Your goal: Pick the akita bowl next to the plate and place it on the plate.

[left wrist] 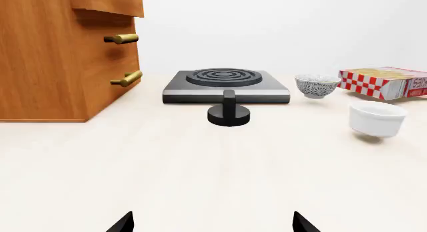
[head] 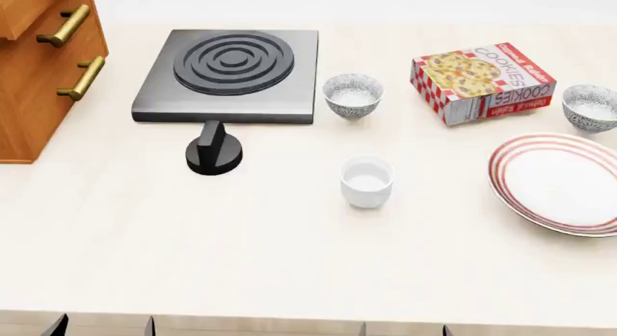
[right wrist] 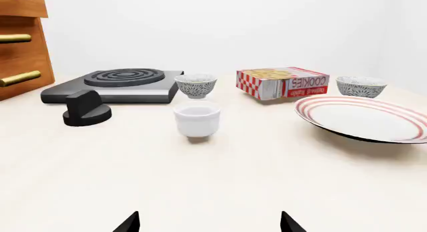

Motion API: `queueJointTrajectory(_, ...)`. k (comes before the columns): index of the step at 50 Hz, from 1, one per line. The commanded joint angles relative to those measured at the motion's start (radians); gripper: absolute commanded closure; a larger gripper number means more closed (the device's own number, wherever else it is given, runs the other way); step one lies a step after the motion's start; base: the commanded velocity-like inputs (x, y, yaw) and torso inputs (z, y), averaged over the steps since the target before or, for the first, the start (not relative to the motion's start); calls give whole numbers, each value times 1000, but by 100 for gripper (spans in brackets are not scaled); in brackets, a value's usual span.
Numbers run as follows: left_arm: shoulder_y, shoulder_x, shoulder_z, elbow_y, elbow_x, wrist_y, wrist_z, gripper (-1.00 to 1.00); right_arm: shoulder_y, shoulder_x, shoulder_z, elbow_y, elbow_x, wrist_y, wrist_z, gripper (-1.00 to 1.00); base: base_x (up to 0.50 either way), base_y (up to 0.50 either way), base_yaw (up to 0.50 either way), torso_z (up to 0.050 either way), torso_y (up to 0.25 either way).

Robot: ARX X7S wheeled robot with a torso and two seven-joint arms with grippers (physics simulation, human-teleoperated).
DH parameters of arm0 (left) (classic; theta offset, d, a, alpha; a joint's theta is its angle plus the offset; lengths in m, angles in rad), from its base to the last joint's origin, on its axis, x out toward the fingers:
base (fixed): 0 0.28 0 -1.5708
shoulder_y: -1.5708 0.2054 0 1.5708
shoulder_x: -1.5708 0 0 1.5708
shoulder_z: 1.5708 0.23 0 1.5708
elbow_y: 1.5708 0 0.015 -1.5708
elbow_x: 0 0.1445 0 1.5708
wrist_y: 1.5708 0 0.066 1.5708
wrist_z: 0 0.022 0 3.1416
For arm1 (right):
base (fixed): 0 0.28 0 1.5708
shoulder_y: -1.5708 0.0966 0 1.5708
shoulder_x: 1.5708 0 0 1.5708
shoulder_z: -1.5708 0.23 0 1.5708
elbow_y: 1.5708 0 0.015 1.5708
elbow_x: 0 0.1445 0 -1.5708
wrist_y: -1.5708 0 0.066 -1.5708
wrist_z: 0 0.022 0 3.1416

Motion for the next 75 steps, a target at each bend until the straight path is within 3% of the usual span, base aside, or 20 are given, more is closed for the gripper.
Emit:
queueJointTrajectory(1, 1, -16, 16, -8, -16, 9, -19, -100, 1, 16, -15, 2, 25, 8, 15, -100, 0, 0, 0, 0, 0)
queueJointTrajectory(23, 4, -64, 74, 9, -79, 23, -72, -100, 1, 62, -48, -27, 126, 37, 66, -100, 0, 0, 0, 0, 0)
queueJointTrajectory(27, 16, -77, 50, 72, -211, -40, -16, -100, -18, 75, -60, -83, 155, 70, 51, -100, 0, 0, 0, 0, 0)
queueJointTrajectory(29, 19, -85, 54, 89, -201, -45, -26, -100, -24, 77, -53, -148, 216, 135, 38, -100, 0, 0, 0, 0, 0)
queueJointTrajectory(38, -24, -136, -42, 314, -450, -336, -64, -100, -1, 105, -35, -442, 364, 391, 79, -100, 0, 0, 0, 0, 0)
queueJointTrajectory(46, -90, -187, -117, 342, -515, -401, -104, -100, 80, 129, 25, -594, 483, 548, 149, -100, 0, 0, 0, 0, 0)
queueJointTrajectory(60, -188, -247, -291, 206, -657, -368, -49, -100, 248, 181, 183, -770, 733, 751, 268, -100, 0, 0, 0, 0, 0)
queueJointTrajectory(75, -216, -252, -342, 79, -676, -311, -16, -100, 299, 201, 214, -774, 774, 747, 285, -100, 0, 0, 0, 0, 0)
